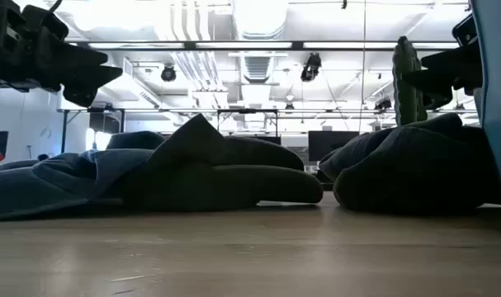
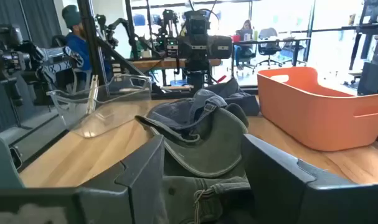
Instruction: Pick & Place hat
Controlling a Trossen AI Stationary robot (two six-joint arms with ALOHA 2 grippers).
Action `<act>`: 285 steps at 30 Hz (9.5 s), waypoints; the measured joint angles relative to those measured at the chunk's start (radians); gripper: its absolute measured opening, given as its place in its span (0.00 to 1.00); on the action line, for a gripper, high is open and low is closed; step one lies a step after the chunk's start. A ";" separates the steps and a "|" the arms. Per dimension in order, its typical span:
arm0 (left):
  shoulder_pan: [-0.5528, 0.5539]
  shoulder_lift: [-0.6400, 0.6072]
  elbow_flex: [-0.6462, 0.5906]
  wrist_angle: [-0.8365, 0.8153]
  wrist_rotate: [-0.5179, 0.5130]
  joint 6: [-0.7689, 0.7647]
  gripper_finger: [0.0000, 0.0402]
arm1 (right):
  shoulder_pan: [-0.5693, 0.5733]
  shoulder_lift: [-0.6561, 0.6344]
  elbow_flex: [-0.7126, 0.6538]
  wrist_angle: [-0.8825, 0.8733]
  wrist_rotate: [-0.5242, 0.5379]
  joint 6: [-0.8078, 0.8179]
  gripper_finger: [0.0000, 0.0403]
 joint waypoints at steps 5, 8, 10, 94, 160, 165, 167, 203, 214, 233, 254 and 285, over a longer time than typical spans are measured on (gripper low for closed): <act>0.000 0.000 0.000 0.000 0.000 0.000 0.48 | 0.000 0.000 0.000 0.000 0.000 0.000 0.52; 0.000 0.000 0.000 0.000 0.000 0.000 0.48 | 0.000 0.000 0.000 0.000 0.000 0.000 0.52; 0.000 0.000 0.000 0.000 0.000 0.000 0.48 | 0.000 0.000 0.000 0.000 0.000 0.000 0.52; 0.000 0.000 0.000 -0.001 0.000 0.000 0.48 | -0.269 1.179 0.718 -0.765 -0.023 0.075 0.50; 0.000 0.000 0.000 -0.013 0.001 0.000 0.48 | -0.297 1.326 1.213 -1.339 -0.112 -0.114 0.04; 0.000 0.000 0.000 -0.014 0.001 0.000 0.48 | -0.265 1.296 1.282 -1.350 0.057 -0.103 0.03; 0.000 0.000 0.000 -0.014 0.001 0.000 0.48 | -0.257 1.283 1.322 -1.350 0.144 -0.102 0.03; 0.000 0.000 0.000 -0.014 0.000 0.000 0.48 | 0.497 1.481 1.305 -1.257 -0.187 -0.119 0.05; 0.000 0.000 0.000 -0.014 0.000 0.000 0.48 | 0.461 1.487 1.404 -1.314 -0.077 0.005 0.05; 0.000 0.000 0.000 -0.014 0.000 0.000 0.48 | 0.368 1.503 1.606 -1.267 -0.092 0.015 0.05; 0.000 0.000 0.000 -0.014 0.000 0.000 0.48 | 0.397 1.743 1.547 -1.135 -0.334 -0.005 0.06; -0.001 0.005 0.000 0.399 -0.106 -0.844 0.48 | 0.393 1.301 1.262 -1.198 0.105 0.583 0.41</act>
